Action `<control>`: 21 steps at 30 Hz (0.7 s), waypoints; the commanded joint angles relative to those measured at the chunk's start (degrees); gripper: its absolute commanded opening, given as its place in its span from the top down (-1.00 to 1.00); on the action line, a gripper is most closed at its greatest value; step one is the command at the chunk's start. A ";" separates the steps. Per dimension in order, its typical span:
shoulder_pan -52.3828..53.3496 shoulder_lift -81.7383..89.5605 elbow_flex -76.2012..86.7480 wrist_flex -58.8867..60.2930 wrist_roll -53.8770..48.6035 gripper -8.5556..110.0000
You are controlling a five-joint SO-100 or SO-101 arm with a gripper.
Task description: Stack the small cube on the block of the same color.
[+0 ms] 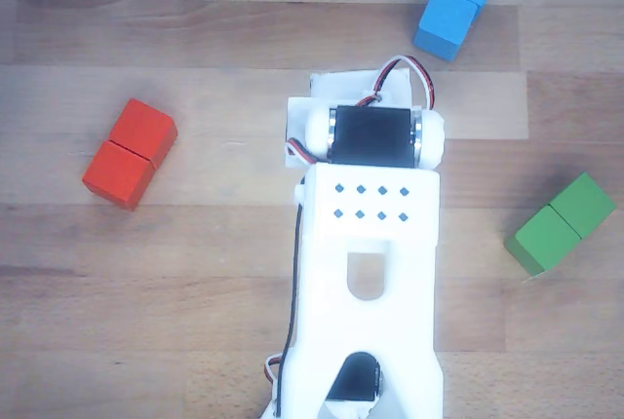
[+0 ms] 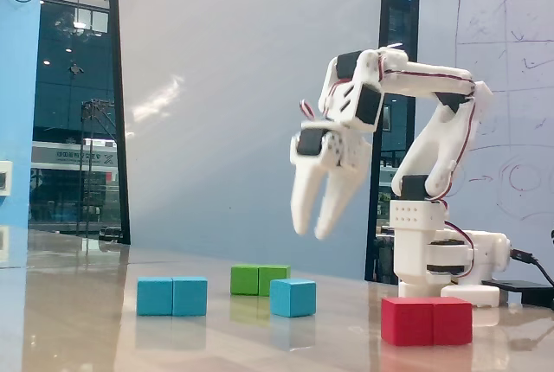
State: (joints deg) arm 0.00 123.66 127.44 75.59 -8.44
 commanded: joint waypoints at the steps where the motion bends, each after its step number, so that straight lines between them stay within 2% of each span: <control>1: -2.90 -1.85 -5.63 4.66 0.18 0.67; 12: -1.67 -3.96 -5.63 4.04 -0.26 0.65; 21: -1.58 -8.53 -6.50 4.22 0.26 0.35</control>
State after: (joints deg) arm -2.02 115.14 126.21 79.54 -8.44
